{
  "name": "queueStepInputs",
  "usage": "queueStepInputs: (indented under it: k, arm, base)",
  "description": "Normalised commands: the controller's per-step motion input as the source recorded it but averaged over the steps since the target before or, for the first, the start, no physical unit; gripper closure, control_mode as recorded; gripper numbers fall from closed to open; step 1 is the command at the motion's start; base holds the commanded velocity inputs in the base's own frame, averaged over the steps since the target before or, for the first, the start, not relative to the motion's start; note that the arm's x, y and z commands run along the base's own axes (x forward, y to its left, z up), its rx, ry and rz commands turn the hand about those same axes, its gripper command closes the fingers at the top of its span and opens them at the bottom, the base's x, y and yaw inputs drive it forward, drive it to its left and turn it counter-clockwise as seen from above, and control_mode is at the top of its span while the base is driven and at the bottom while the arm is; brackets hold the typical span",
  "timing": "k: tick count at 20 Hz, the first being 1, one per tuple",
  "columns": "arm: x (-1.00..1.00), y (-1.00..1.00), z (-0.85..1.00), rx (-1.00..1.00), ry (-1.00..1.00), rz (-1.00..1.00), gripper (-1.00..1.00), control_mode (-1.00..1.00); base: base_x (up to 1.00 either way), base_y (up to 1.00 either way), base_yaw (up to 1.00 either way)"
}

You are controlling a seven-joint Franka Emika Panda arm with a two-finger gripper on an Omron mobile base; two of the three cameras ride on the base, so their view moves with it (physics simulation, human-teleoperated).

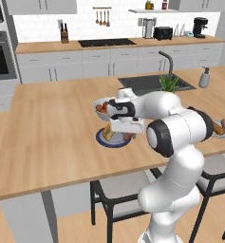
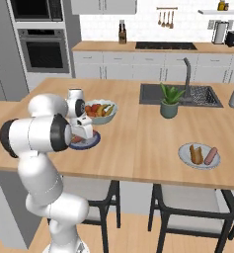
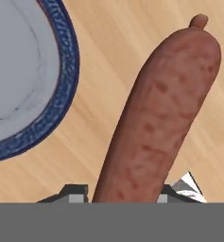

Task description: Place one bun and one sausage from the bowl on each plate.

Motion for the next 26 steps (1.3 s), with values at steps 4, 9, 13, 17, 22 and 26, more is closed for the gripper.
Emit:
queueStepInputs:
  k: [4, 9, 13, 17, 22, 26]
  arm:
    - [0.92, 0.00, -0.46, 0.04, -0.10, 0.03, 1.00, -1.00]
    - [0.80, 0.14, -0.47, 0.03, -0.07, 0.01, 1.00, -1.00]
    - [0.52, 0.31, -0.55, 0.01, -0.07, 0.00, 1.00, -1.00]
    - [0.08, 0.05, -0.53, 0.00, -0.09, 0.00, -1.00, -1.00]
    - [-0.30, -0.19, -0.22, 0.02, -0.15, 0.00, -1.00, -1.00]
    - [-0.25, -0.10, 0.25, 0.03, -0.18, 0.00, -1.00, -1.00]
  base:
    - [0.00, 0.00, 0.00]
    - [0.00, 0.00, 0.00]
    - [0.00, 0.00, 0.00]
    - [0.00, 0.00, 0.00]
    - [0.00, 0.00, 0.00]
    - [0.00, 0.00, 0.00]
